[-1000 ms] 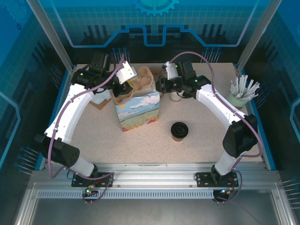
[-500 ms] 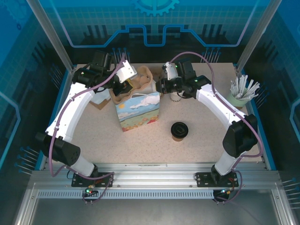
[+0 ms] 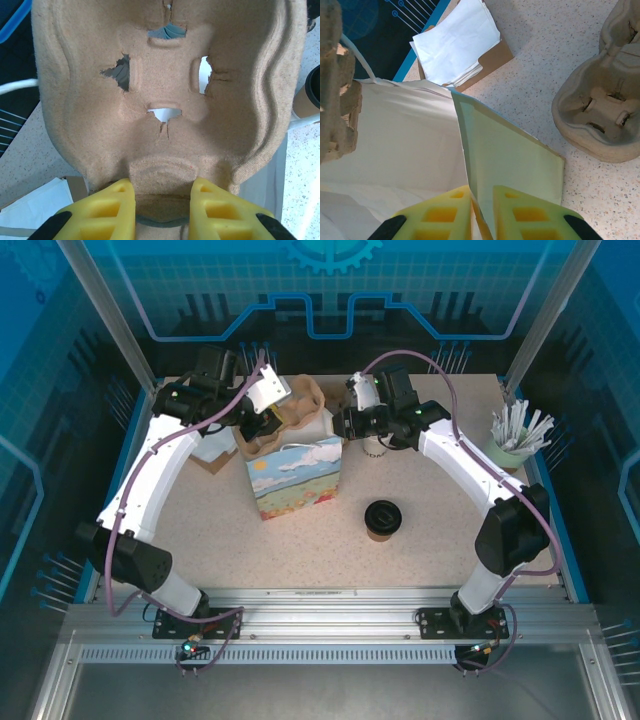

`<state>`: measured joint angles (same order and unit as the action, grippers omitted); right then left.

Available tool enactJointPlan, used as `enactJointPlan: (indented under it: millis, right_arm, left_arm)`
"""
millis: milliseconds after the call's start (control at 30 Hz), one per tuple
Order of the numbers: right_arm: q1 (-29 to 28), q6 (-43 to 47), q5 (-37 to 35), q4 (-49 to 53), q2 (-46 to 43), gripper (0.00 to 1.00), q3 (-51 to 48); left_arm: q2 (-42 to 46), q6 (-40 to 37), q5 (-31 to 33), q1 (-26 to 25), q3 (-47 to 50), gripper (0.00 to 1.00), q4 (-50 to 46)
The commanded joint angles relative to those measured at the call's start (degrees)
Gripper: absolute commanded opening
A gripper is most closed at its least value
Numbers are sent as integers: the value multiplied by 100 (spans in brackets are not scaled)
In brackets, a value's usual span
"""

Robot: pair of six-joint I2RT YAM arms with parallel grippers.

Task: Pack the takeout coffee

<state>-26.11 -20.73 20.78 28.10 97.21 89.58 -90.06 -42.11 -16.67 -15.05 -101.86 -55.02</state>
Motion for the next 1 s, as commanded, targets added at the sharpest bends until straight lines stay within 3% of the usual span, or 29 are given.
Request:
enactJointPlan:
  millis: [0,267,967]
  right_arm:
    - [14,104,-65,229,-117,18,133]
    - [11,74,-74,227,-112,18,183]
    - [0,-61,24,113,-121,18,254]
  left_arm:
    - [-59,-98,44,73,-120,20,-38]
    - [-4,-409,-255,40,22,22,-314]
    - [-284,-557,124,-178,-97,22,-791]
